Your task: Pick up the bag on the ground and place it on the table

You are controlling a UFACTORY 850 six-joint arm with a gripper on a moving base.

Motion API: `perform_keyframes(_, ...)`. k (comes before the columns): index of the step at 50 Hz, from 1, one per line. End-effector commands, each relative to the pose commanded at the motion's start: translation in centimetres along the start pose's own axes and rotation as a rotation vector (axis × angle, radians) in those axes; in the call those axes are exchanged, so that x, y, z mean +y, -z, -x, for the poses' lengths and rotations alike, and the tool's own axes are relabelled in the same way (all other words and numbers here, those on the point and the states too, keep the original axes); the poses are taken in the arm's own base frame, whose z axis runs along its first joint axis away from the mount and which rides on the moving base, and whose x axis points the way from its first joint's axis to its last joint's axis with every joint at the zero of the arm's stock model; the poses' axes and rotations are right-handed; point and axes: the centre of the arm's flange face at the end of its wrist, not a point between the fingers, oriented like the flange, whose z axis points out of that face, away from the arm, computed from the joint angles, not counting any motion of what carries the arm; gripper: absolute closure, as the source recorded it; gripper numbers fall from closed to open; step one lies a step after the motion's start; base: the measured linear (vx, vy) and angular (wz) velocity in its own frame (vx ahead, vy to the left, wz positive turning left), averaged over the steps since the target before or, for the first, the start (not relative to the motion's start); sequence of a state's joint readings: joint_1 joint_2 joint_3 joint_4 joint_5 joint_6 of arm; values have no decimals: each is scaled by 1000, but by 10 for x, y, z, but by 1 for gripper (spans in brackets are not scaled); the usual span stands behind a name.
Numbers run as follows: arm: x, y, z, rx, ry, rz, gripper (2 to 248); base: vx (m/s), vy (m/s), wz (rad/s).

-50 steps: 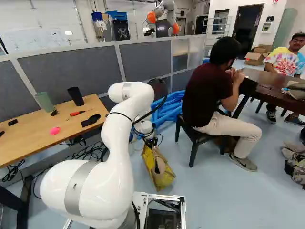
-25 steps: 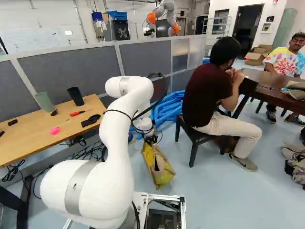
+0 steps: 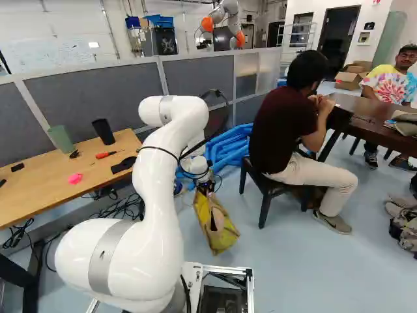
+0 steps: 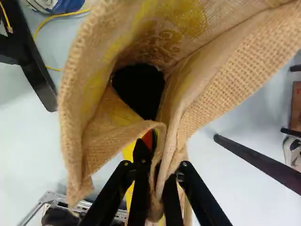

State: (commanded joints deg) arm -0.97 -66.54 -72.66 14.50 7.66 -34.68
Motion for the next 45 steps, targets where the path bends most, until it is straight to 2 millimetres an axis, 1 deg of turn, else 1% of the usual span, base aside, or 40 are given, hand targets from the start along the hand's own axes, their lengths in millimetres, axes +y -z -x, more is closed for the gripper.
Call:
perform_keyframes(23, 2, 34, -3, 20, -234, 5, 215, 0, 0, 0)
perform_keyframes(45, 5, 67, -6, 43, -260, 10, 215, 0, 0, 0)
